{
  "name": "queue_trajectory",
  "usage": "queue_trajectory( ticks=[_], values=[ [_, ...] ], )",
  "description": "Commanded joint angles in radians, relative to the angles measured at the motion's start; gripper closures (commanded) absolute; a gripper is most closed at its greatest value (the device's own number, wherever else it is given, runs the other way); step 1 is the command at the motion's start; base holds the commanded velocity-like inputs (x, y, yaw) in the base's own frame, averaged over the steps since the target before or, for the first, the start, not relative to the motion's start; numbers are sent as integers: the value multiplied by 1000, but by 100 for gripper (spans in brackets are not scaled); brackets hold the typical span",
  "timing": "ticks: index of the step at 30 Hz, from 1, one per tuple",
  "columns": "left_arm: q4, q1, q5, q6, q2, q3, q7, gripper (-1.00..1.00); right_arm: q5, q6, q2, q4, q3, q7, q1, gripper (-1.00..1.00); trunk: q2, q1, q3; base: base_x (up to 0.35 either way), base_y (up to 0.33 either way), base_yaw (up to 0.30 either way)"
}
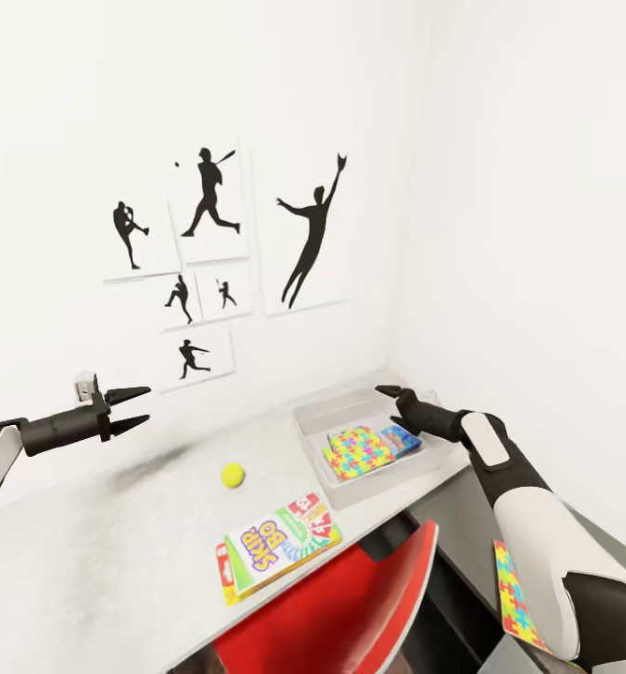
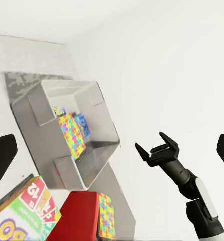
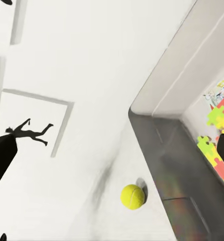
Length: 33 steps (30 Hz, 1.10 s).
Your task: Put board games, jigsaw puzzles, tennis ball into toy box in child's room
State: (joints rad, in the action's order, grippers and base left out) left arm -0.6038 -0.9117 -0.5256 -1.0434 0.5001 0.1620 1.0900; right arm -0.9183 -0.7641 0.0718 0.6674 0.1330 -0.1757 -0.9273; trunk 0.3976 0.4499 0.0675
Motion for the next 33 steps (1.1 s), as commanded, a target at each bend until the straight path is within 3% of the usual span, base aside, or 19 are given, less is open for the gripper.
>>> queue_trajectory(
  ticks=[1, 15, 33],
  values=[
    [0, -1, 3, -4, 0, 1, 4, -100, 5, -6, -1, 0, 4, -6, -1, -100, 2, 0, 2, -292, 83, 0],
    [0, -1, 3, -4, 1, 2, 4, -100, 4, -5, -8, 1, 5, -7, 1, -100, 2, 0, 2, -278, 90, 0],
    [1, -1, 3, -4, 1, 2, 4, -100, 19, -7, -18, 1, -10, 6, 1, -100, 2, 0, 2, -22, 9, 0]
  ],
)
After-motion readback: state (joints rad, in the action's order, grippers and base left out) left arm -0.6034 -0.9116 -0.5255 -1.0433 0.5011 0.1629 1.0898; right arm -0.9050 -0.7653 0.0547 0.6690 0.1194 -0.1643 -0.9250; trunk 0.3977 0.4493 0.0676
